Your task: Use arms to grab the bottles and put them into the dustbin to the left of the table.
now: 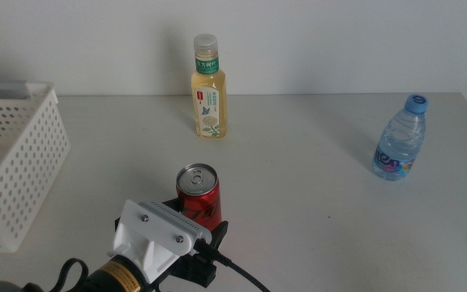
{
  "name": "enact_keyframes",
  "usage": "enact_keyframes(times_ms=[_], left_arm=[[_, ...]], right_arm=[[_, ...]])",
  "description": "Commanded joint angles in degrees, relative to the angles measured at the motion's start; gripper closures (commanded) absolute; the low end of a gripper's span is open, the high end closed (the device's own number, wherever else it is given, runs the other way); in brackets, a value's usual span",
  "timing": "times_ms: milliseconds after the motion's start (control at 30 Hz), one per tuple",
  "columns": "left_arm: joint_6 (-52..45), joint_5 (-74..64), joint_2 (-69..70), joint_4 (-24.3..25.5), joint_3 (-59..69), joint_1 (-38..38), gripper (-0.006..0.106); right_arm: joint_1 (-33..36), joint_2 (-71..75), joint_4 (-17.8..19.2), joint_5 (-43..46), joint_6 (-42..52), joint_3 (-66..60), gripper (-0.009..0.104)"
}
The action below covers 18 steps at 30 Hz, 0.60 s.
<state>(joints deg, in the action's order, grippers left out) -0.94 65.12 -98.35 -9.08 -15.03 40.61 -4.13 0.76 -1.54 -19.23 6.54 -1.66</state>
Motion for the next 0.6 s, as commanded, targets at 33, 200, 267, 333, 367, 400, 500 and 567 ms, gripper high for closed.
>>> enact_keyframes(times_ms=[33, 200, 267, 333, 367, 400, 500, 567], left_arm=[[0.9, 10.1, -0.1, -0.1, -3.2, 0.4, 0.007], [0.9, 10.1, -2.6, -0.2, -6.4, 0.4, 0.007], [0.9, 10.1, -3.6, -0.2, -7.5, 0.4, 0.007], [0.9, 10.1, -4.5, -0.3, -8.5, 0.4, 0.007], [0.9, 10.1, -4.9, -0.4, -8.8, 0.4, 0.007], [0.9, 10.1, -5.2, -0.7, -9.3, 0.4, 0.007], [0.9, 10.1, -6.0, -1.1, -10.5, 0.4, 0.007], [0.9, 10.1, -6.6, -1.5, -11.2, 0.4, 0.007]], right_arm=[[-0.3, 1.2, 0.5, 3.9, 0.5, 0.6, 0.020], [-0.3, 1.2, 0.5, 3.9, 0.5, 0.6, 0.020], [-0.3, 1.2, 0.5, 3.9, 0.5, 0.6, 0.020], [-0.3, 1.2, 0.5, 3.9, 0.5, 0.6, 0.020], [-0.3, 1.2, 0.5, 3.9, 0.5, 0.6, 0.020], [-0.3, 1.2, 0.5, 3.9, 0.5, 0.6, 0.020], [-0.3, 1.2, 0.5, 3.9, 0.5, 0.6, 0.020], [-0.3, 1.2, 0.5, 3.9, 0.5, 0.6, 0.020]])
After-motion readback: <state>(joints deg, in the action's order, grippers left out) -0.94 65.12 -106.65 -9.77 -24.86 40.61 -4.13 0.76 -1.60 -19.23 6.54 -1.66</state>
